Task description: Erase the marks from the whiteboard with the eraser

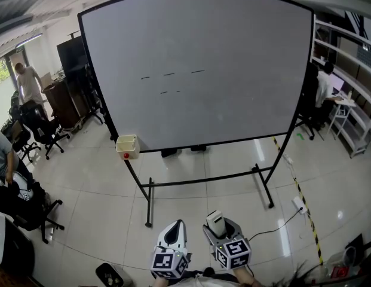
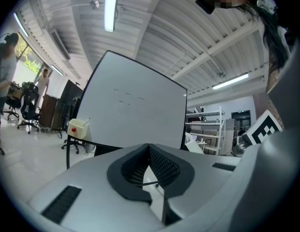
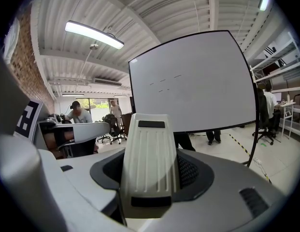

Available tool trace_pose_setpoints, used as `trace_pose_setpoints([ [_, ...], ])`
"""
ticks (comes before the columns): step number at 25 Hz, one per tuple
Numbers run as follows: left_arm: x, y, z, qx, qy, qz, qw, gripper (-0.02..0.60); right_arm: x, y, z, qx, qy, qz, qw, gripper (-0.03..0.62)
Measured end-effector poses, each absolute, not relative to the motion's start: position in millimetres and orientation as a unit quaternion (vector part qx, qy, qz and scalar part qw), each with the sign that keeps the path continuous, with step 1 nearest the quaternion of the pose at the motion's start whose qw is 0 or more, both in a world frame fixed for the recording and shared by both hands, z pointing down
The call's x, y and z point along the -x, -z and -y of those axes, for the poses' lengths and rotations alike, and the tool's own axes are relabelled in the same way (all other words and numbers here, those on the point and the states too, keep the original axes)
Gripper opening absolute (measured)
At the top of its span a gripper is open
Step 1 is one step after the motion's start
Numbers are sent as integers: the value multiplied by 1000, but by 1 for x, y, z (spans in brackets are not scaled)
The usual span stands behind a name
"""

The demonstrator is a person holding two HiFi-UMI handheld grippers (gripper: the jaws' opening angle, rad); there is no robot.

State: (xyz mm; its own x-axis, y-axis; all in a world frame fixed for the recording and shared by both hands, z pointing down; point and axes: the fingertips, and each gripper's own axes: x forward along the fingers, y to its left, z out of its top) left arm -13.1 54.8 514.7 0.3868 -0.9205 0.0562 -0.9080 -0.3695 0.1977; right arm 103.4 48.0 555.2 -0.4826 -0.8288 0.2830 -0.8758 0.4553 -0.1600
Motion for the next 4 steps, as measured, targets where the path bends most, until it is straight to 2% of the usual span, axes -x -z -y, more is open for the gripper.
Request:
trace_pose_setpoints([
  [4,14,-515,-54,-830,32,548,101,-8,-99,-558,-49,-502,-143,849,86,272],
])
